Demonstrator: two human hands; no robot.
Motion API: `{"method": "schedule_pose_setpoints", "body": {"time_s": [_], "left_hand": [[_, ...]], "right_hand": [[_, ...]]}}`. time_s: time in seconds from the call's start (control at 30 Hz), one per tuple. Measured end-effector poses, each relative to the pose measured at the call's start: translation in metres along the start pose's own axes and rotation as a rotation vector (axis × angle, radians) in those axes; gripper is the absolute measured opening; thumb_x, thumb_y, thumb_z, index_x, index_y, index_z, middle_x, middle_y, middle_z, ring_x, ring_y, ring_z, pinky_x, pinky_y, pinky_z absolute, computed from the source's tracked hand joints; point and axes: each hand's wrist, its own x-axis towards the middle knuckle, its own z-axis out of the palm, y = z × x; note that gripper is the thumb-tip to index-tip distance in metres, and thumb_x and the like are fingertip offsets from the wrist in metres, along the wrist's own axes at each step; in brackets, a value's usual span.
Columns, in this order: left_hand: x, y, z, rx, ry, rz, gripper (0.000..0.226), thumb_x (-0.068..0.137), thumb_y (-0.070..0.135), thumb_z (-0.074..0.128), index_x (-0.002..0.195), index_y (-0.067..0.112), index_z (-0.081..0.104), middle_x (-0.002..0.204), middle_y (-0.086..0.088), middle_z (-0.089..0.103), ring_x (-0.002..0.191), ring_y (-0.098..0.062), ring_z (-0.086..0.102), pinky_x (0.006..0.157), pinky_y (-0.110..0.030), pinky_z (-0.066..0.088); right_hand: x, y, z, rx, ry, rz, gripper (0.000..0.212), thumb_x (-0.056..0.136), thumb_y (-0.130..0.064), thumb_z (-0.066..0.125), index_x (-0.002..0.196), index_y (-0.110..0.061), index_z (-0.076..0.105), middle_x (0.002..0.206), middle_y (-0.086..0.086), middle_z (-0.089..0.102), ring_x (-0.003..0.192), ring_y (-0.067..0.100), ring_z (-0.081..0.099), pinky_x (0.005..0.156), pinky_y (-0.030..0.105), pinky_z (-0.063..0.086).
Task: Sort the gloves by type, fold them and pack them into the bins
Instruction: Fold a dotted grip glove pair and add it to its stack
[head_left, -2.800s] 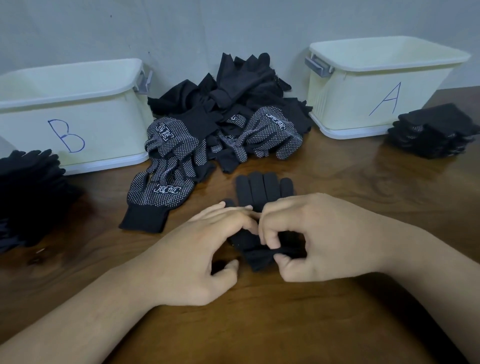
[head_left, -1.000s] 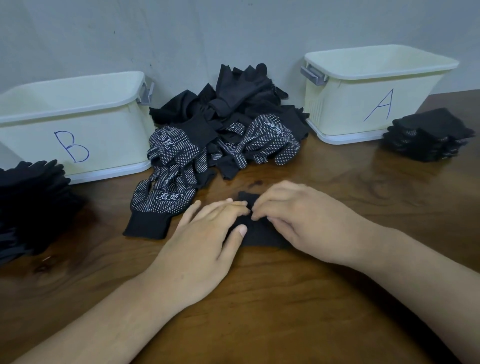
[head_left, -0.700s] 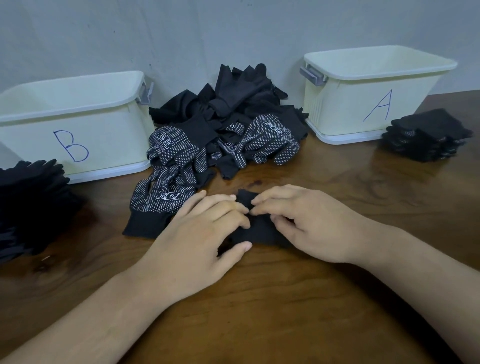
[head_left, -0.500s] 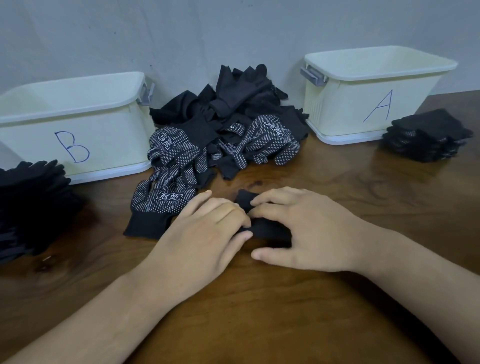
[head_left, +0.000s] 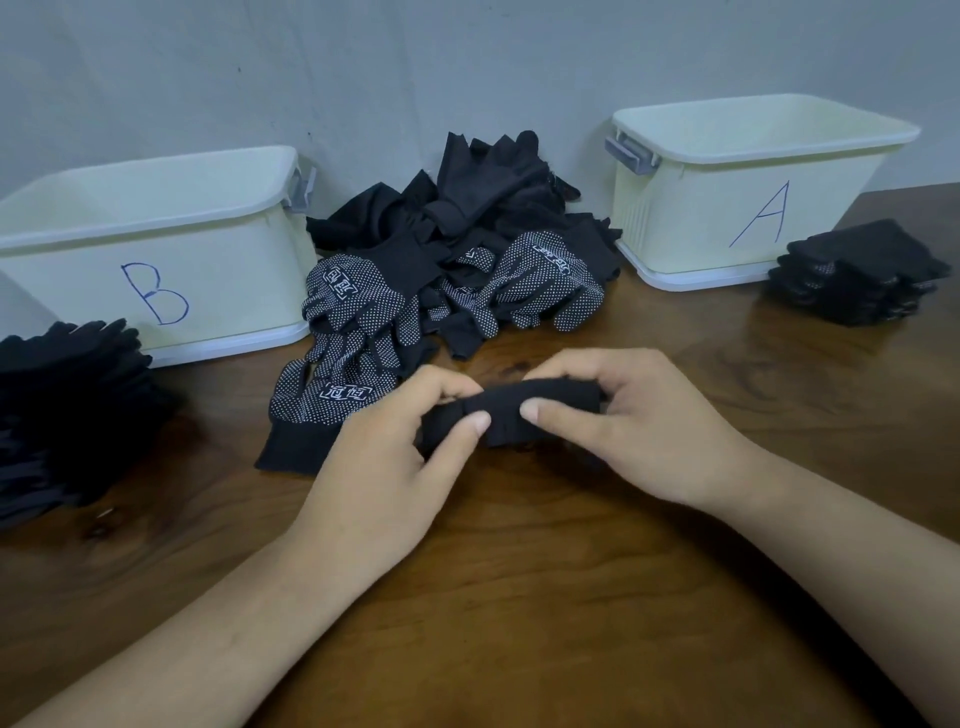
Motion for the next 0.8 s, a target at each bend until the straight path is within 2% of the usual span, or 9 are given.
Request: {"method": "schedule_pose_setpoints", "body": {"time_s": [0.13,0.23,0.3,0.37,0.47,0.57,0.63,0.7,0.8], "left_hand": [[0.002,0.009,0.003,-0.473,0.034,-0.223,0.019,0.098,0.021,0.072,0.116,0.025,0.065,0.102,0.006,0.077,0.093,-0.014,0.075,0.083,-0.036,0.060],[0.001,0.010,0.003,-0.705,-0.004,-0.290,0.041,0.094,0.034,0.068,0.135,0.032,0.060,0.110,0.001,0.076,0.098,-0.021,0.076,0.085,-0.043,0.065],[0.001,0.008,0.003,-0.796,-0.086,-0.287,0.042,0.100,0.039,0.059,0.142,0.037,0.060,0.125,-0.001,0.073,0.109,-0.027,0.075,0.090,-0.046,0.064],[0.002,0.003,0.003,-0.794,-0.147,-0.263,0.034,0.110,0.042,0.050,0.137,0.033,0.067,0.137,-0.003,0.070,0.119,-0.031,0.072,0.095,-0.054,0.061],[0.002,-0.004,0.006,-0.773,-0.153,-0.268,0.041,0.110,0.042,0.042,0.127,0.026,0.075,0.140,-0.006,0.069,0.125,-0.032,0.069,0.100,-0.060,0.057],[0.003,-0.006,0.008,-0.774,-0.123,-0.260,0.041,0.108,0.038,0.044,0.128,0.022,0.076,0.139,-0.008,0.070,0.122,-0.033,0.070,0.098,-0.057,0.058],[0.003,-0.006,0.007,-0.770,-0.106,-0.263,0.038,0.106,0.037,0.047,0.130,0.026,0.075,0.136,-0.008,0.071,0.118,-0.035,0.072,0.095,-0.052,0.061],[0.005,-0.005,0.006,-0.760,-0.074,-0.265,0.033,0.106,0.035,0.053,0.132,0.029,0.074,0.131,-0.009,0.074,0.112,-0.035,0.074,0.091,-0.047,0.063],[0.008,0.000,0.007,-0.718,-0.017,-0.261,0.037,0.103,0.029,0.060,0.139,0.029,0.068,0.123,-0.004,0.075,0.104,-0.029,0.076,0.090,-0.047,0.064]], "right_hand": [[0.006,0.002,0.004,0.345,0.060,0.102,0.007,0.099,-0.019,0.074,0.100,-0.017,0.081,0.094,0.000,0.080,0.088,0.012,0.075,0.077,0.026,0.057],[0.008,0.006,0.010,0.446,0.078,0.156,0.011,0.102,-0.018,0.071,0.107,-0.015,0.080,0.104,0.006,0.081,0.100,0.024,0.077,0.088,0.038,0.061],[0.008,0.008,0.009,0.493,0.096,0.172,0.015,0.102,-0.016,0.069,0.113,-0.012,0.080,0.107,0.008,0.081,0.103,0.025,0.078,0.088,0.037,0.061],[0.008,0.009,0.006,0.542,0.102,0.191,0.019,0.103,-0.016,0.068,0.118,-0.010,0.078,0.110,0.009,0.081,0.106,0.026,0.077,0.089,0.037,0.061],[0.009,0.012,0.004,0.548,0.066,0.214,0.022,0.105,-0.018,0.066,0.122,-0.010,0.077,0.114,0.009,0.080,0.110,0.027,0.077,0.094,0.040,0.062],[0.011,0.014,0.005,0.578,0.036,0.217,0.029,0.104,-0.016,0.066,0.132,-0.016,0.072,0.119,0.007,0.079,0.116,0.026,0.074,0.096,0.036,0.061],[0.012,0.013,0.003,0.677,0.020,0.220,0.049,0.102,-0.010,0.068,0.146,-0.029,0.059,0.123,0.007,0.078,0.118,0.026,0.074,0.092,0.037,0.062],[0.012,0.012,0.000,0.736,-0.014,0.198,0.063,0.100,-0.004,0.068,0.149,-0.039,0.050,0.126,0.008,0.075,0.115,0.024,0.074,0.086,0.039,0.062],[0.013,0.013,-0.004,0.717,-0.016,0.164,0.050,0.099,0.000,0.069,0.140,-0.028,0.060,0.131,0.006,0.073,0.116,0.022,0.071,0.086,0.039,0.061]]}}
